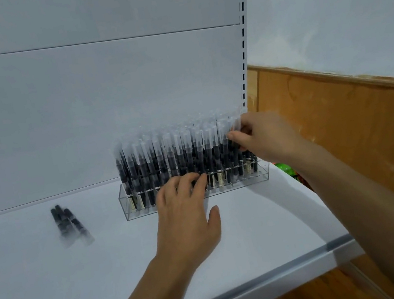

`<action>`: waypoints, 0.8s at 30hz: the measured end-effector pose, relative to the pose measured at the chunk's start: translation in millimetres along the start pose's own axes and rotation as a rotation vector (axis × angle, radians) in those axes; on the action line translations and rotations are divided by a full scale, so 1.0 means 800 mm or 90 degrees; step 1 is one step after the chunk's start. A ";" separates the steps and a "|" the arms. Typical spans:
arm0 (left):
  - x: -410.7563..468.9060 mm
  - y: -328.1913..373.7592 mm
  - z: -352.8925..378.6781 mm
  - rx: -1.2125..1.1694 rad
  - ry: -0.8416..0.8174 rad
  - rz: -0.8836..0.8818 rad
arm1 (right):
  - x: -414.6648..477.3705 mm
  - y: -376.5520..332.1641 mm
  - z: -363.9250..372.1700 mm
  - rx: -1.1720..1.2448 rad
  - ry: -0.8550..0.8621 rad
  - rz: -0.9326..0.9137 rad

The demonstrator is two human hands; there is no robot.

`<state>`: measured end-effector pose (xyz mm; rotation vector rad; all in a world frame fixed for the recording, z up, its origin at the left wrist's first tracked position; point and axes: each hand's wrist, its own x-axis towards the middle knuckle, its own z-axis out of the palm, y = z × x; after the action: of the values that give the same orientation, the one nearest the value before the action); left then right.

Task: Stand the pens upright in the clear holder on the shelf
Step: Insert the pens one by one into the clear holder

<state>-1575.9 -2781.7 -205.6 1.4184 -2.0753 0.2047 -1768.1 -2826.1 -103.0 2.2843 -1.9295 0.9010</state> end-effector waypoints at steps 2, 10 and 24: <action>0.001 0.000 -0.001 0.000 0.002 0.000 | 0.001 -0.002 -0.002 -0.013 -0.003 0.007; 0.001 0.002 -0.005 -0.018 -0.011 -0.008 | 0.007 -0.019 -0.016 -0.066 -0.111 0.021; -0.004 -0.017 -0.024 -0.131 0.001 -0.008 | -0.042 -0.018 -0.006 -0.169 -0.124 0.045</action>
<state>-1555.6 -2775.9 -194.6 1.3058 -2.0208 -0.0133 -1759.2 -2790.7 -108.1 2.2294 -2.0702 0.4061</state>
